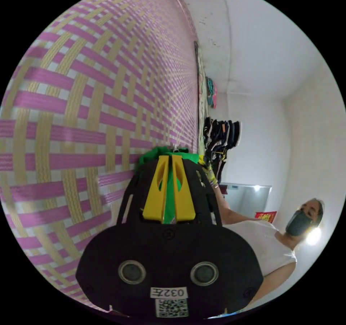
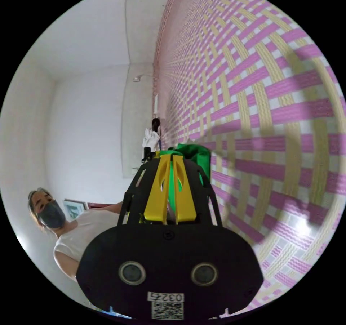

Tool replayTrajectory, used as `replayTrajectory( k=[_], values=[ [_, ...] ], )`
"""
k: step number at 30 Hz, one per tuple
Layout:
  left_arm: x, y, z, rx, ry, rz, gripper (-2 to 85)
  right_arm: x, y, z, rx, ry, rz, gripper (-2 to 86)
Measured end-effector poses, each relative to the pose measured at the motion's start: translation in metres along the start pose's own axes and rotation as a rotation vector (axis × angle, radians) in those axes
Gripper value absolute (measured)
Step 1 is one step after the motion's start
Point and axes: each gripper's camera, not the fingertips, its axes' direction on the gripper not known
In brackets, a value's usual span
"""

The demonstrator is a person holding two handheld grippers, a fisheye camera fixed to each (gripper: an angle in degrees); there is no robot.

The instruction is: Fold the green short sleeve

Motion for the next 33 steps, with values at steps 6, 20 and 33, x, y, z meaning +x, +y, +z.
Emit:
replayTrajectory(
  k=[6,20,33],
  values=[
    [0.025,0.025,-0.012,0.001,-0.008,0.141,-1.3,-0.050,0.004,0.010,-0.024,-0.023,-0.191,-1.0],
    [-0.058,0.054,-0.011,0.166,0.044,-0.130,-1.4,0.007,-0.040,0.066,0.167,-0.009,0.109,-0.8],
    [0.010,0.180,-0.032,0.262,-0.075,-0.034,4.0,-0.082,0.015,0.084,0.186,0.300,-0.099,9.3]
  ],
)
